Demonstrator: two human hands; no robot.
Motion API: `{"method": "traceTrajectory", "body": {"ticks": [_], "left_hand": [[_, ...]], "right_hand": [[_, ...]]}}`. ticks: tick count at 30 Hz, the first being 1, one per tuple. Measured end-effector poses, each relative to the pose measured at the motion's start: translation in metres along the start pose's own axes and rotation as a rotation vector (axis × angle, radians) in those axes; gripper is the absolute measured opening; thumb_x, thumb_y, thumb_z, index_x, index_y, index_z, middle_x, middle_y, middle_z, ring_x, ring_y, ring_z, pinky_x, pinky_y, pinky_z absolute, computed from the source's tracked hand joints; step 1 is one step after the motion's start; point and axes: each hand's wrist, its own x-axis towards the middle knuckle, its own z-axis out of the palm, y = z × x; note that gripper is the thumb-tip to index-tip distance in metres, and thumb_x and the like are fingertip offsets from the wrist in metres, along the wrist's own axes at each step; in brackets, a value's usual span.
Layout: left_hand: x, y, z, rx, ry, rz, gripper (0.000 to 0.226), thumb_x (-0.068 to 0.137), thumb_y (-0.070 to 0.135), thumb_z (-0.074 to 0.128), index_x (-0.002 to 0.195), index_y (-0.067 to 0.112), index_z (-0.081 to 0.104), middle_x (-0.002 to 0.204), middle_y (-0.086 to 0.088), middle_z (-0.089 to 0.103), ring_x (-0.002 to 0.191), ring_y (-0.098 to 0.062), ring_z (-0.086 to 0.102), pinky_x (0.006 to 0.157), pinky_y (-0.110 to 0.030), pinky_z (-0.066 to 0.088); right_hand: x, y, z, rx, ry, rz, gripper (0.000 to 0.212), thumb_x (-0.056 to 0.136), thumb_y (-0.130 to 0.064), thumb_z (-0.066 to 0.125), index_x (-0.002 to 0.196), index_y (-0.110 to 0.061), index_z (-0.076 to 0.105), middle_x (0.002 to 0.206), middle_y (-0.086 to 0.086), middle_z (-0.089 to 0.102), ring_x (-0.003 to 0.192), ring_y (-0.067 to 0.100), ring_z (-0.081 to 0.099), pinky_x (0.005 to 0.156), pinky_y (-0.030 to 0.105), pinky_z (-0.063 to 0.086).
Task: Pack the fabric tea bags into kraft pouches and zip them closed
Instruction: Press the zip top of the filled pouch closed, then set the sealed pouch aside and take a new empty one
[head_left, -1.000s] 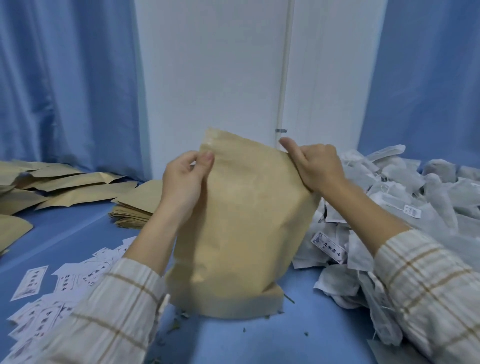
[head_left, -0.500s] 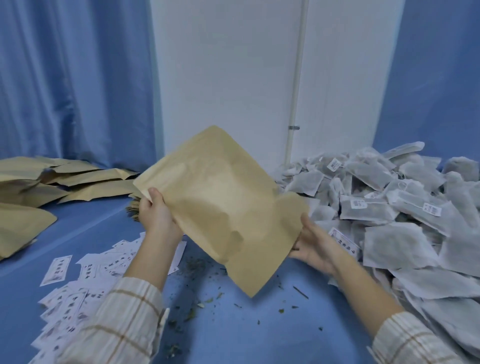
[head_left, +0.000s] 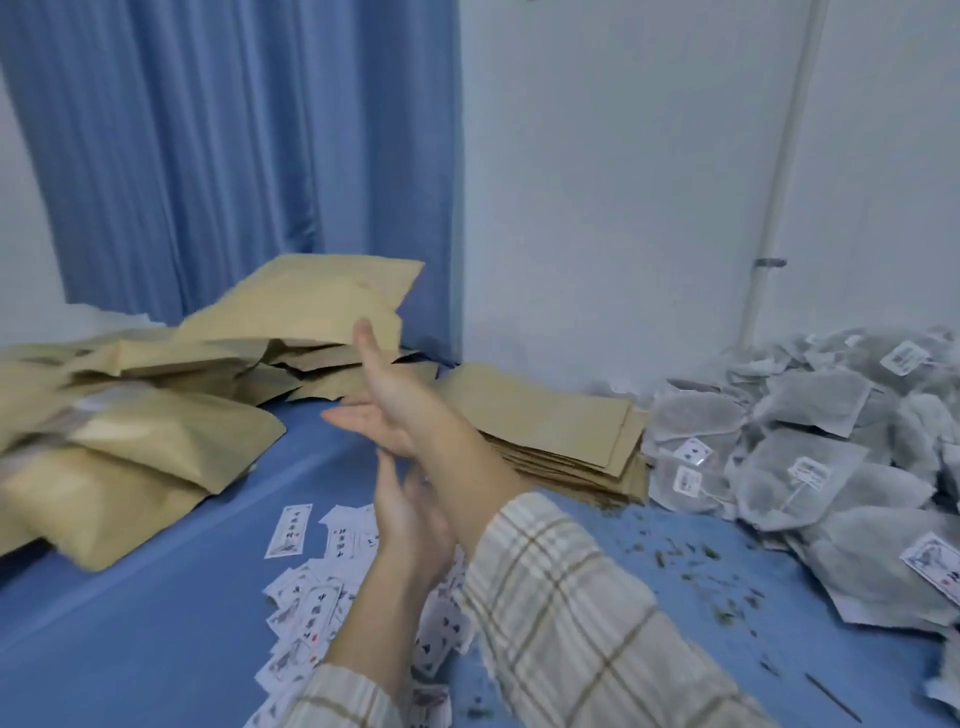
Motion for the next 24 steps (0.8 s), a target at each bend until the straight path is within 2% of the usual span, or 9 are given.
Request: {"method": "traceTrajectory", "body": {"ticks": [3,5,8,13,16,18,21,22,24], "left_hand": [[0.021,0.008,-0.006,0.002,0.033,-0.015,0.053,0.099,0.047,0.027,0.134,0.012,0.047,0.134,-0.015,0.052,0.124,-0.036,0.048,0.110,-0.052,0.030],[0.031,0.002,-0.009,0.084,0.090,-0.026,0.051,0.100,0.047,0.026,0.121,0.007,0.051,0.116,-0.016,0.059,0.104,-0.034,0.059,0.094,-0.049,0.046],[0.043,-0.015,-0.005,0.275,0.169,-0.089,0.040,0.101,0.041,0.033,0.106,0.005,0.049,0.096,-0.018,0.063,0.073,-0.032,0.066,0.060,-0.041,0.053],[0.064,-0.035,-0.007,0.301,0.205,-0.183,0.038,0.101,0.029,0.040,0.125,0.000,0.039,0.125,-0.024,0.053,0.099,-0.043,0.060,0.084,-0.051,0.049],[0.070,-0.043,-0.008,0.295,0.204,-0.209,0.033,0.100,0.025,0.043,0.121,0.000,0.040,0.128,-0.025,0.052,0.107,-0.045,0.057,0.085,-0.050,0.048],[0.072,-0.049,-0.006,0.301,0.203,-0.215,0.033,0.099,0.022,0.045,0.122,0.000,0.040,0.127,-0.026,0.052,0.103,-0.044,0.057,0.085,-0.048,0.048],[0.074,-0.059,-0.001,0.293,0.193,-0.229,0.041,0.095,0.020,0.054,0.126,-0.002,0.039,0.118,-0.026,0.054,0.095,-0.041,0.059,0.084,-0.044,0.048],[0.073,-0.062,0.001,0.284,0.190,-0.230,0.044,0.092,0.020,0.058,0.125,-0.002,0.039,0.112,-0.026,0.056,0.093,-0.040,0.060,0.084,-0.043,0.049],[0.071,-0.067,0.005,0.255,0.170,-0.220,0.048,0.087,0.025,0.064,0.121,0.000,0.042,0.107,-0.024,0.058,0.091,-0.038,0.063,0.082,-0.042,0.051]], "right_hand": [[0.032,0.023,-0.010,-0.149,0.191,0.015,0.082,0.078,-0.069,0.050,0.136,-0.013,0.035,0.114,0.012,0.059,0.093,0.020,0.067,0.092,0.032,0.050],[0.036,0.040,-0.044,-0.323,0.310,0.030,0.065,0.082,-0.060,0.051,0.125,-0.012,0.045,0.095,0.006,0.062,0.088,0.022,0.066,0.090,0.039,0.049],[0.034,0.055,-0.096,-0.655,0.452,-0.101,0.044,0.088,-0.039,0.051,0.123,-0.011,0.052,0.110,0.011,0.062,0.096,0.025,0.060,0.090,0.035,0.045],[0.023,0.057,-0.186,-1.722,0.660,-0.141,0.061,0.091,-0.035,0.046,0.142,-0.008,0.025,0.144,0.010,0.033,0.134,0.028,0.028,0.108,0.036,0.024],[0.013,0.060,-0.226,-1.939,0.661,0.135,0.082,0.090,-0.055,0.042,0.147,-0.007,0.007,0.148,0.011,0.029,0.140,0.027,0.016,0.114,0.039,0.013],[0.000,0.062,-0.241,-1.978,0.653,0.192,0.077,0.091,-0.056,0.039,0.146,-0.009,0.014,0.140,0.009,0.044,0.135,0.026,0.028,0.112,0.039,0.016],[-0.029,0.063,-0.243,-2.204,0.640,-0.232,0.032,0.086,-0.037,0.061,0.111,-0.018,0.060,0.085,0.003,0.070,0.088,0.020,0.062,0.087,0.029,0.042],[-0.041,0.065,-0.242,-2.243,0.662,-0.413,0.021,0.073,-0.029,0.075,0.090,-0.020,0.068,0.063,-0.001,0.066,0.067,0.018,0.063,0.073,0.024,0.047],[-0.063,0.071,-0.239,-2.175,0.686,-0.823,0.023,0.058,-0.012,0.082,0.078,-0.017,0.073,0.052,-0.001,0.061,0.052,0.018,0.060,0.063,0.022,0.050]]}}
